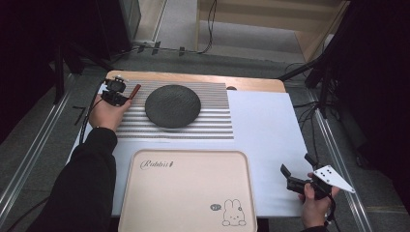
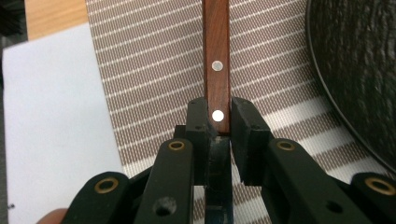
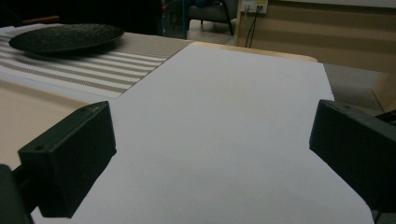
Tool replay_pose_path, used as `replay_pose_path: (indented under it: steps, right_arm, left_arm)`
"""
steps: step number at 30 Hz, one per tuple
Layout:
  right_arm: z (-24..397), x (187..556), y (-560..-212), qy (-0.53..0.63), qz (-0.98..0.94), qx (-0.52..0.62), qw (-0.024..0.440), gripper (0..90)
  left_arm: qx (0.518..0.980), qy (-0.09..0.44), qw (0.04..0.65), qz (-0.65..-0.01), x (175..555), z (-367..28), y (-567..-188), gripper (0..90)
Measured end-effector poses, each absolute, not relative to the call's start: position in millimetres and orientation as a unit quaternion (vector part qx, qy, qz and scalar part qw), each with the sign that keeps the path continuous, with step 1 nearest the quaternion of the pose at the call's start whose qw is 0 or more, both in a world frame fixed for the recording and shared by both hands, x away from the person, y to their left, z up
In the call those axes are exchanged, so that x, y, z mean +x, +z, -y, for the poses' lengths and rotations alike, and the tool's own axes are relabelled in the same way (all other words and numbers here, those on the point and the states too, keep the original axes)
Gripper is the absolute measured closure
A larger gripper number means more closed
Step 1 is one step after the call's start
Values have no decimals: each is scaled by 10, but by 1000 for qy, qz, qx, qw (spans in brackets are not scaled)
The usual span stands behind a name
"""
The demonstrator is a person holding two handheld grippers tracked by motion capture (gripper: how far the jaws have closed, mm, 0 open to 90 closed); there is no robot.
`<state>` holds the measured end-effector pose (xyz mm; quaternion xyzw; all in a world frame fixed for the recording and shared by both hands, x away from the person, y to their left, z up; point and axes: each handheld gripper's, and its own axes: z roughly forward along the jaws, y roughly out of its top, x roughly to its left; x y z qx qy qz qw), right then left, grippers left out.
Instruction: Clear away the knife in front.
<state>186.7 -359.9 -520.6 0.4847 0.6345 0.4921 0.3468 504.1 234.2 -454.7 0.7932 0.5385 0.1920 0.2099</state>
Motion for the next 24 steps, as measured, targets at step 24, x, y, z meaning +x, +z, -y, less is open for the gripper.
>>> replay_pose_path:
  steps: [24]
  right_arm:
    - [3598, 1872, -5206, 490, -636, 483, 348, 0]
  left_arm:
    - [795, 153, 267, -524, 4702, -2309, -4464, 774]
